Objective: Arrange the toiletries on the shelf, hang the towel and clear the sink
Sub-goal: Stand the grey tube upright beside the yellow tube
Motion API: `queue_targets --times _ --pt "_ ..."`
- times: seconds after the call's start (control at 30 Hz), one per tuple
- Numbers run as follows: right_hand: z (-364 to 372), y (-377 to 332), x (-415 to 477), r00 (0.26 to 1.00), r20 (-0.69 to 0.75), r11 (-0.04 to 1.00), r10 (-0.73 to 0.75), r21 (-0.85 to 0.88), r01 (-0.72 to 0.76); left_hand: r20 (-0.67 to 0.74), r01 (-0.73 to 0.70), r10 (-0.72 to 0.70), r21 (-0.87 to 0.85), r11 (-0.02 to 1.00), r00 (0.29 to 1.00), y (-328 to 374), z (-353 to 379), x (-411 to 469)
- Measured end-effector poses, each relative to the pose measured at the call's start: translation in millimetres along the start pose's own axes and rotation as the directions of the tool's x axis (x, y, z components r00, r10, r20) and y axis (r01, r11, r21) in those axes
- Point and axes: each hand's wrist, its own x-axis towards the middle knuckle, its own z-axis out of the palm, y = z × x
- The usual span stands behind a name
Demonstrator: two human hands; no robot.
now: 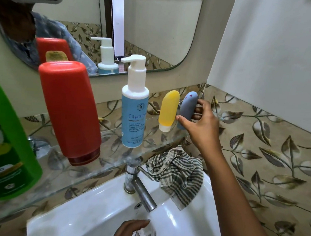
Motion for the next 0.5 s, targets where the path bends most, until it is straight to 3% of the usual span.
queue_targets --times 0.17,0.5 --pt "3 10 5 0.999 0.033 0.999 0.012 -0.031 -0.011 -0.199 0.014 0.018 0.157 0.988 0.98 5 5 4" --pt "0 21 16 0.998 0.018 0.998 0.053 -0.042 -0.053 -0.246 0.002 0.066 0.266 0.964 0.967 -6 3 -9"
